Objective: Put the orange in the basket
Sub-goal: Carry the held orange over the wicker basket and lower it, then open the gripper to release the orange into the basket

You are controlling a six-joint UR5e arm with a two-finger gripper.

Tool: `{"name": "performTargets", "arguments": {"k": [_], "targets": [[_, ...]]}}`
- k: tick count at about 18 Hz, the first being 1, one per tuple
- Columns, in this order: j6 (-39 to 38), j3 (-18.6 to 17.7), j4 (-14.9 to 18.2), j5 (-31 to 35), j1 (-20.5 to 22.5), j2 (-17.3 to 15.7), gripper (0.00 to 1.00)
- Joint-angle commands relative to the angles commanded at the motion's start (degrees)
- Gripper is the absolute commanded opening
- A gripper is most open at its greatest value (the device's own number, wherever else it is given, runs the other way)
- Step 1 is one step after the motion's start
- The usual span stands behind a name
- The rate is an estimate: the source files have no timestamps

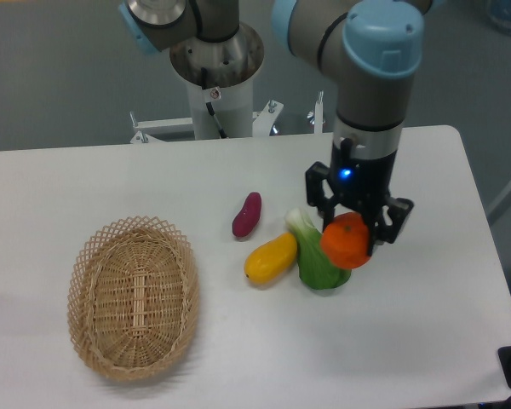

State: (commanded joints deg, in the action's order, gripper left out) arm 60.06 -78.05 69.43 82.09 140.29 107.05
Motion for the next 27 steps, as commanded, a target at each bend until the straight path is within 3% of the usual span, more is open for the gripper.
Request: {"name": "performTargets", "arguments": {"k": [3,7,10,13,18,27], "targets": [[-6.1,-0.7,-0.7,0.0,-3.7,0.4,0.67],[-16.7,-4.0,-6.0,0.3,-15.1,3.3,0.67],[-22.7,-6.4,-7.8,0.4,-20.0,5.5,0.68],[-26.0,-8.9,-10.5,0.7,-22.2,6.4,0.68],[-29.1,-13.9,-18.1,1.0,-24.7,8.5,0.68],[-29.3,-14.8,-18.2,0.8,-25.2,11.2,0.71]]}}
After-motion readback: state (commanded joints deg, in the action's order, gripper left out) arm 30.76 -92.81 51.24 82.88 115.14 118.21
